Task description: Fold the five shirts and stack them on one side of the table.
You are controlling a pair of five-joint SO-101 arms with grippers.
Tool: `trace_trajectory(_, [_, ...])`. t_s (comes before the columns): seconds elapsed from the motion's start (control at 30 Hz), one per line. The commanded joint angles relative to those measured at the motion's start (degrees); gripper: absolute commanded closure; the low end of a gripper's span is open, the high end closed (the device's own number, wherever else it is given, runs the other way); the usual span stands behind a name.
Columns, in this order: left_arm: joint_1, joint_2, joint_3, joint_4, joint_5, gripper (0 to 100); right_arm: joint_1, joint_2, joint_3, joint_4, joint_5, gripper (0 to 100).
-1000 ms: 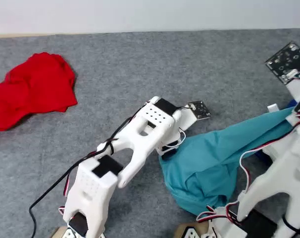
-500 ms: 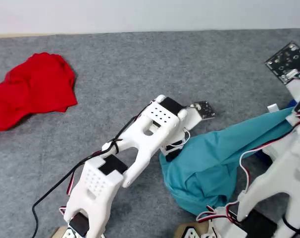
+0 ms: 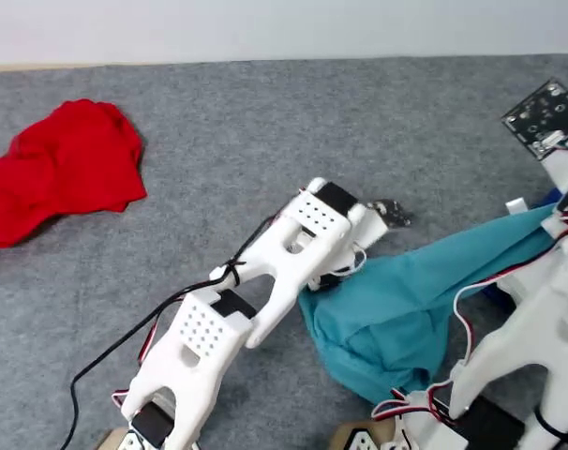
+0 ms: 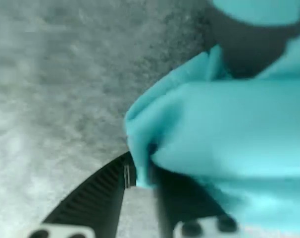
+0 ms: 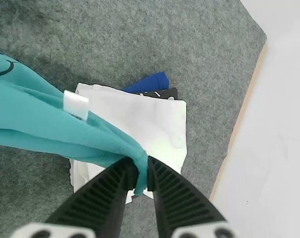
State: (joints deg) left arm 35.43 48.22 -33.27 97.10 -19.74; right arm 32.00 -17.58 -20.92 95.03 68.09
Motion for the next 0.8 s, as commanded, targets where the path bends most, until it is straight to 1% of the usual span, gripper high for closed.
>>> trace_trajectory(0.0, [0.09, -2.02, -6.02, 2.2, 1.58, 100, 0.48, -0.57, -0.7, -1.63, 0.26, 98.8])
trace_trajectory(0.1, [-0.53, -4.92, -9.19, 3.34, 3.6, 100, 0.48, -0.66, -0.88, -1.63, 0.26, 98.8])
trace_trajectory(0.17, [-2.55, -7.82, -9.98, 3.34, 6.24, 100, 0.48, -0.66, -2.2, -1.63, 0.26, 98.8])
trace_trajectory(0.3, [-9.85, -16.09, -10.07, 3.43, 11.43, 100, 0.04, -0.57, -3.78, -1.63, 0.26, 98.8])
trace_trajectory(0.4, [-14.07, -26.55, -12.0, 3.34, 12.31, 100, -1.19, -0.66, -3.96, -1.45, -0.53, 98.8])
trace_trajectory(0.53, [-15.38, -38.77, -17.71, 1.67, 12.31, 100, -5.32, -2.86, -3.6, -0.84, -7.91, 98.8])
trace_trajectory(0.63, [-15.56, -44.04, -20.62, 1.41, 12.31, 99, -10.51, -4.88, -3.6, 1.27, -13.54, 98.8])
trace_trajectory(0.77, [-18.9, -49.67, -23.6, 1.23, 12.31, 99, -15.69, -6.99, -3.6, 2.51, -21.89, 98.8])
